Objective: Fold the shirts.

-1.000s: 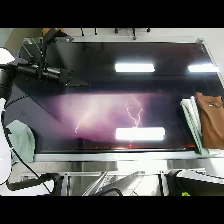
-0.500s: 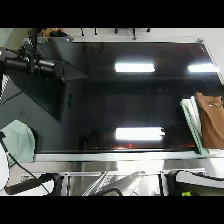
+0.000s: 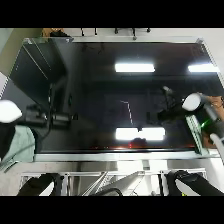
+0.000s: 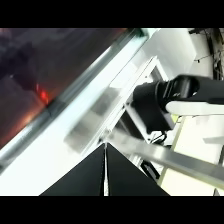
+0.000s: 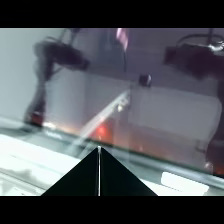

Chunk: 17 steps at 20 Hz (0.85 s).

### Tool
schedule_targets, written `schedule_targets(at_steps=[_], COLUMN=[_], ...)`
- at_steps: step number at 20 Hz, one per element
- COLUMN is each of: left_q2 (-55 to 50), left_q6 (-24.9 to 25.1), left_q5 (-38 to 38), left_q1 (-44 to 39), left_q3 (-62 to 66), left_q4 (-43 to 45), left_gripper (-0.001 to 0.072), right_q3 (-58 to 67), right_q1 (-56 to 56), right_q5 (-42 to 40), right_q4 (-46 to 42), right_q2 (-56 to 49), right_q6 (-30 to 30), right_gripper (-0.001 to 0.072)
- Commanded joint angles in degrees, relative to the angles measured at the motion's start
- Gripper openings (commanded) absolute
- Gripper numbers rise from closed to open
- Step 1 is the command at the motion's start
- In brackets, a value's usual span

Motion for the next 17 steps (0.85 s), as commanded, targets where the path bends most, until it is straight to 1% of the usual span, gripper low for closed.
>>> schedule_targets(at_steps=[1, 7, 17], left_q2=[9.5, 15.8, 16.4], left_q6=[-1.4, -2.3, -2.4], left_q5=[5.0, 7.1, 7.7], left_q1=[-1.0, -1.0, -1.0], left_q3=[-11.6, -13.4, -13.4], left_q4=[0.7, 0.8, 0.8], left_gripper=[0.0021, 0.0021, 0.0021], right_q3=[-7.9, -7.9, -7.9], right_q1=[3.9, 3.9, 3.9], right_q5=[-4.7, -3.8, -3.8], right_q4=[1.9, 2.9, 2.9], right_q2=[4.6, 4.5, 4.5], right_q6=[-0.2, -0.2, -0.2], right_gripper=[0.0020, 0.0021, 0.0020])
